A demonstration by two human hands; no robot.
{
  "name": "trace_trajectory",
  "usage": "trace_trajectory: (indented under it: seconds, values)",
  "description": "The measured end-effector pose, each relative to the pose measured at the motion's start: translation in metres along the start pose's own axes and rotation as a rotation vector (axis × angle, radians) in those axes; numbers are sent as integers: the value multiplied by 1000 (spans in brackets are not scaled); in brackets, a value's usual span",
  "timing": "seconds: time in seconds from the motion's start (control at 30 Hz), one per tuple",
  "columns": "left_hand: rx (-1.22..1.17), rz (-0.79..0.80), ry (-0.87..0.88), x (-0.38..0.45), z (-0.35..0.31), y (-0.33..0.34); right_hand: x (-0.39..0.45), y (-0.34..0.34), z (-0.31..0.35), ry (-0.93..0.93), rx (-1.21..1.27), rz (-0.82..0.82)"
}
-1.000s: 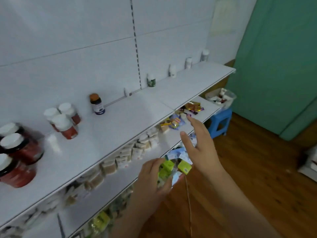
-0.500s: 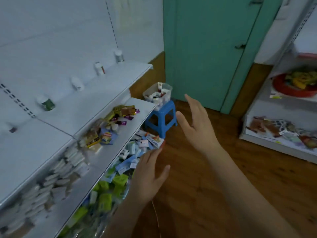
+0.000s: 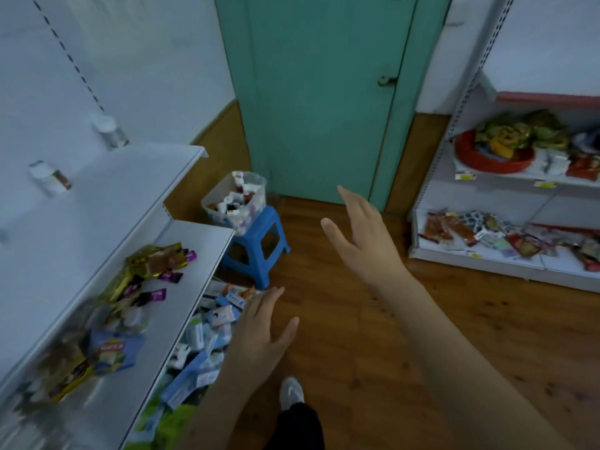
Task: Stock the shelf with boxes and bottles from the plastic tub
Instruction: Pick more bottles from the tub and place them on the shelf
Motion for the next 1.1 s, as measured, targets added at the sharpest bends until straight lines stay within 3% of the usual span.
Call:
trace_trajectory:
  seconds: [0.3, 0.73, 1.1]
  values:
    - [50, 9, 45, 199, -12, -55, 176, 41, -55, 28, -139, 119]
    - [113, -18, 12, 392, 13, -84, 363, 135, -126, 8, -103, 206]
    - [142, -21, -286, 608, 75, -58, 591, 284, -231, -108, 67, 380]
Point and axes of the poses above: each hand's wrist, its own x-axis towards the middle knuckle, its own y-axis out of the palm, z = x × y, the point moved 10 cm from there along x, towards the middle knuckle, and after that the axes turned 13 degrees about -y, right-handed, at the moved point
